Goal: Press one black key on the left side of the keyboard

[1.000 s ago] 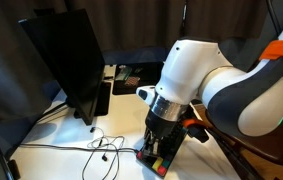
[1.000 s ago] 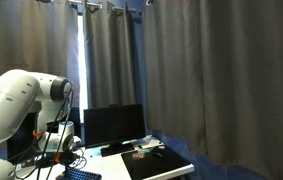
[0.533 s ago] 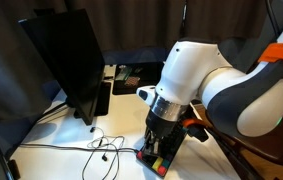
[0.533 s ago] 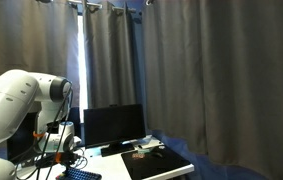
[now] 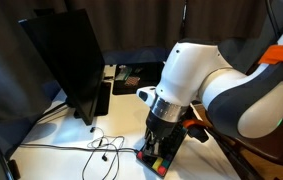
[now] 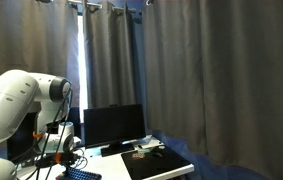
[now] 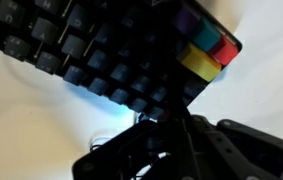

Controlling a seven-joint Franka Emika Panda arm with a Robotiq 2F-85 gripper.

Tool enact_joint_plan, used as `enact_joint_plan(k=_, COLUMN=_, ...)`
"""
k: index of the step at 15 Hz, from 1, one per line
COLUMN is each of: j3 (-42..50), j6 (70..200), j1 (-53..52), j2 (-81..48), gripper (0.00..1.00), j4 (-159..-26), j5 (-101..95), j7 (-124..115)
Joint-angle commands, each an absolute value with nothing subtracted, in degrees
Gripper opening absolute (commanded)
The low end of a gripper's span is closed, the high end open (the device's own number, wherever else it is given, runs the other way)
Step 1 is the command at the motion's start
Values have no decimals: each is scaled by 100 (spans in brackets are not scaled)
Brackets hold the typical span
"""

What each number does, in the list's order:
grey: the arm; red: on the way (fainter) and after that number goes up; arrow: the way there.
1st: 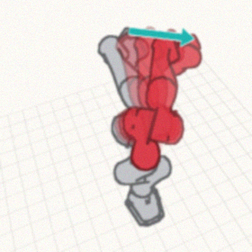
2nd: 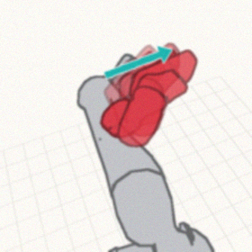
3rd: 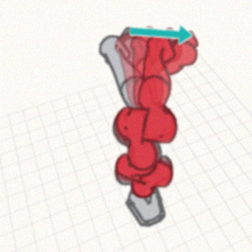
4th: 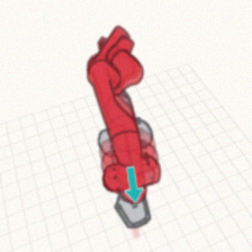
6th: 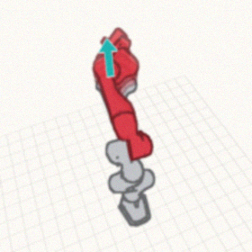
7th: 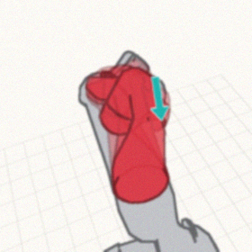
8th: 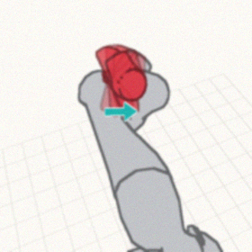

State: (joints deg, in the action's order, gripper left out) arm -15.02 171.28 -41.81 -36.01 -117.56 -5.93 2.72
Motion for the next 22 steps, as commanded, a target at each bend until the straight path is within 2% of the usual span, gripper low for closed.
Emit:
enact_joint_plan(k=1, j3=-1318, j6=17108, j1=-4357, j2=-3724, gripper=0, j4=-11644, j5=-783, j7=155)
enact_joint_plan(k=22, j3=-1406, j6=17154, j1=-4284, j2=-3464, gripper=0, j4=-11724, j5=-638, j7=53)
